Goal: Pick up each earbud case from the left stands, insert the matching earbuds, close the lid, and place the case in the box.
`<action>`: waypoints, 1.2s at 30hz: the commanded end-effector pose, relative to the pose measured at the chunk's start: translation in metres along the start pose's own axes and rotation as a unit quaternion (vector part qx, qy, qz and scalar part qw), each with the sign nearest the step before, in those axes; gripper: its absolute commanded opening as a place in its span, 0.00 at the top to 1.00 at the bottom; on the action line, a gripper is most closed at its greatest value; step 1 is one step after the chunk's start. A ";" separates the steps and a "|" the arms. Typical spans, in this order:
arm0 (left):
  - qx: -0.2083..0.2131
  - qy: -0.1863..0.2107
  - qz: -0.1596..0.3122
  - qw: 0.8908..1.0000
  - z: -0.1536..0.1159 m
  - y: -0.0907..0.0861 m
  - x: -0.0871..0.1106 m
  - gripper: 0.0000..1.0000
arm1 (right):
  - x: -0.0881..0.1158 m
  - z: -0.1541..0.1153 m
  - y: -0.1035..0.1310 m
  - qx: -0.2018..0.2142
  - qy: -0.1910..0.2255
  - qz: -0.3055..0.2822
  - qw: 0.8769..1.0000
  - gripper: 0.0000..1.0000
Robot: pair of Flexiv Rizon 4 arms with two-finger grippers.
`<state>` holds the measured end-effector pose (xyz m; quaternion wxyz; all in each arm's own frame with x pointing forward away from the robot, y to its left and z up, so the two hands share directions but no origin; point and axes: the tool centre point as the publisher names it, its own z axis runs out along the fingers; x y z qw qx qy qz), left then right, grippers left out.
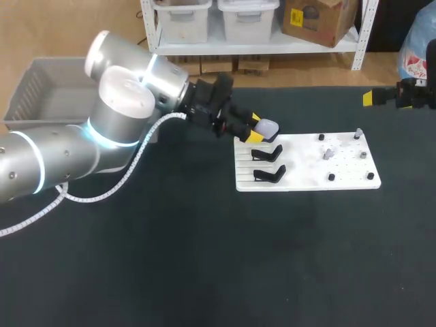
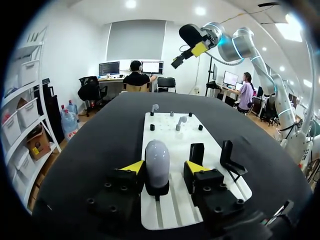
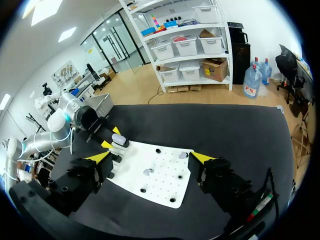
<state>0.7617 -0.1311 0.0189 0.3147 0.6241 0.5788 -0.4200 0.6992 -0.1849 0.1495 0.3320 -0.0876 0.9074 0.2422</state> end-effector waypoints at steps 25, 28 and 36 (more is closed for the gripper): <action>-0.029 0.008 0.000 1.000 -0.006 -0.002 -0.004 1.00 | 0.000 0.000 0.000 0.001 0.000 0.000 1.000 0.00; -0.041 -0.002 0.007 0.999 -0.013 -0.006 -0.012 1.00 | 0.000 0.000 0.000 0.001 0.000 0.000 1.000 0.00; -0.038 -0.062 0.022 0.997 -0.027 -0.020 -0.030 1.00 | 0.000 0.000 0.000 0.001 0.000 0.000 1.000 0.00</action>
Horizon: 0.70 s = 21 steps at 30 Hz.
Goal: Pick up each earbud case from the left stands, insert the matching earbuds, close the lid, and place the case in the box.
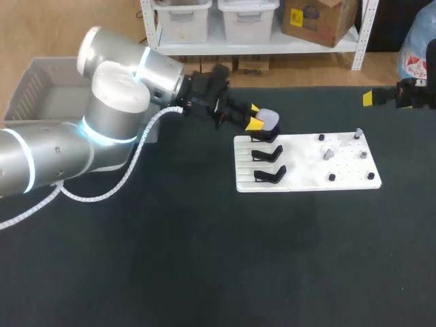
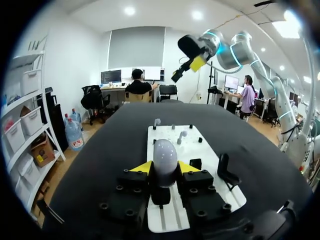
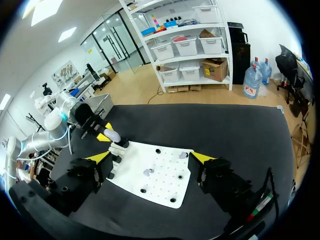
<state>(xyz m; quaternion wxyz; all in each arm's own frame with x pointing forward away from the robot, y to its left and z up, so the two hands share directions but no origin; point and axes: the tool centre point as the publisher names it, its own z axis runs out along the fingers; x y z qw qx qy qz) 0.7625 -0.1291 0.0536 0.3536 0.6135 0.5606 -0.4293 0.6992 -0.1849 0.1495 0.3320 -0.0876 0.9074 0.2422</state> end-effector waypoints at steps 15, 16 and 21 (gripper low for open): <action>-0.020 -0.127 -0.002 0.992 -0.017 -0.064 -0.022 1.00 | 0.000 0.000 0.000 0.001 0.000 0.000 1.000 0.00; -0.020 -0.128 0.001 0.992 -0.016 -0.067 -0.024 1.00 | 0.000 0.000 0.000 0.001 0.000 0.000 1.000 0.00; -0.027 -0.142 0.010 0.989 -0.014 -0.077 -0.029 1.00 | 0.000 0.000 0.000 0.001 0.000 0.000 1.000 0.00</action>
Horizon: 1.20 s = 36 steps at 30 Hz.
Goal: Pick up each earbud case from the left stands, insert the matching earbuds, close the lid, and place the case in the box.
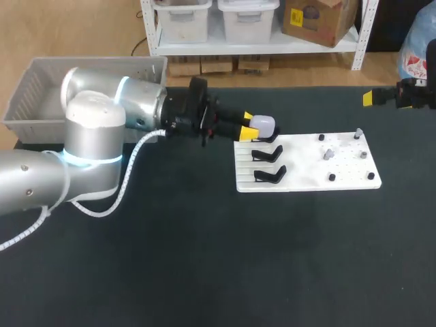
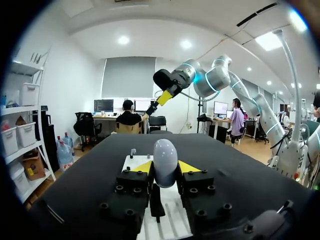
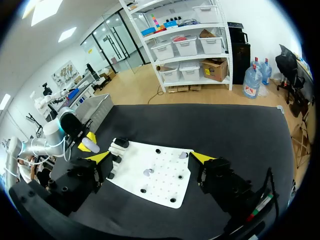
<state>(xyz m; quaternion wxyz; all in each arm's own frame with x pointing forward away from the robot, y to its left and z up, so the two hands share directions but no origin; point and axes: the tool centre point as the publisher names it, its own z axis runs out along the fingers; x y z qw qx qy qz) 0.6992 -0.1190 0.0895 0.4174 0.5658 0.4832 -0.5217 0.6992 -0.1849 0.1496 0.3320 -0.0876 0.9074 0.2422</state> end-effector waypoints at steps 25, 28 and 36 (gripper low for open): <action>-0.053 -0.014 0.016 0.998 0.000 -0.018 -0.006 1.00 | 0.000 0.000 0.000 0.001 0.000 0.000 1.000 0.00; -0.053 -0.014 0.016 0.998 0.000 -0.018 -0.006 1.00 | 0.000 0.000 0.000 0.001 0.000 0.000 1.000 0.00; -0.047 -0.023 0.012 0.999 -0.006 -0.017 -0.005 1.00 | 0.011 -0.003 0.007 0.013 -0.001 -0.005 1.000 0.00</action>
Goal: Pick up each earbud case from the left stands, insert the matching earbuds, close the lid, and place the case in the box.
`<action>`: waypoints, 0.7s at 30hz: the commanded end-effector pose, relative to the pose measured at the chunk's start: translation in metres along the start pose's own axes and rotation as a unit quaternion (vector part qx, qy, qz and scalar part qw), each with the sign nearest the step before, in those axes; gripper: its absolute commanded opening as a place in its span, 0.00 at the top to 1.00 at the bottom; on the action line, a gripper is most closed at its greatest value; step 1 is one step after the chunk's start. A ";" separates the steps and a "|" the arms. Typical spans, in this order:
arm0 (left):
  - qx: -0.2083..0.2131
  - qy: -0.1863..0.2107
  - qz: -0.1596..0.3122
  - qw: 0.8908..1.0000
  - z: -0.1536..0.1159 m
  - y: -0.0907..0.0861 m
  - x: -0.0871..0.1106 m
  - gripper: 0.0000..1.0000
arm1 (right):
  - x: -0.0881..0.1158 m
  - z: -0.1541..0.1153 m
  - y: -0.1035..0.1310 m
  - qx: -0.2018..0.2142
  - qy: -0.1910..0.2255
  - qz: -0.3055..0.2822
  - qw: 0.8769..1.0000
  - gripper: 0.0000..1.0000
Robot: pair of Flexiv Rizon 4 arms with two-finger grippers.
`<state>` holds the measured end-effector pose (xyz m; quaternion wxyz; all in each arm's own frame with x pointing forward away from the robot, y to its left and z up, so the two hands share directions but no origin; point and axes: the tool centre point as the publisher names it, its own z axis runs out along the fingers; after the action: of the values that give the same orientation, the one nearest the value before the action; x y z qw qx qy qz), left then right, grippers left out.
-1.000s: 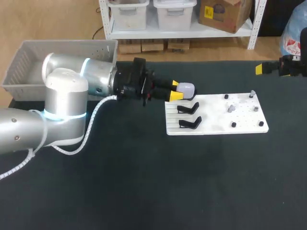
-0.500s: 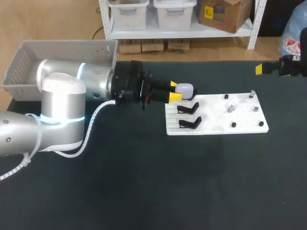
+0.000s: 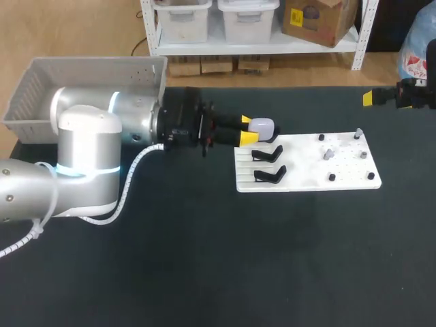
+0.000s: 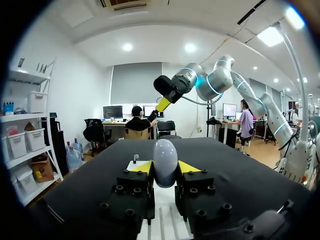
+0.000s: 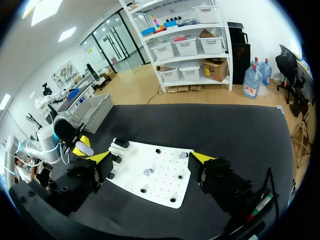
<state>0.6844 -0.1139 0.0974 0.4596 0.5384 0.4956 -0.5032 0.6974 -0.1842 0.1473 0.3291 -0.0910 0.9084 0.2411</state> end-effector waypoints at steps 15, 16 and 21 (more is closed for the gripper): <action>0.034 -0.004 -0.011 0.999 -0.002 0.001 0.003 1.00 | 0.037 -0.013 0.081 -0.071 -0.015 -0.025 0.997 0.00; 0.034 -0.004 -0.013 0.999 -0.002 0.001 0.003 1.00 | 0.040 -0.009 0.086 -0.074 -0.009 -0.028 0.997 0.00; 0.031 -0.006 -0.015 0.999 -0.002 0.001 0.005 1.00 | 0.051 0.004 0.101 -0.088 0.021 -0.036 0.995 0.00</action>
<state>0.6845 -0.1111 0.0944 0.4386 0.5420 0.4861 -0.5269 0.6181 -0.1003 0.1537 0.3164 -0.1510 0.8914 0.2872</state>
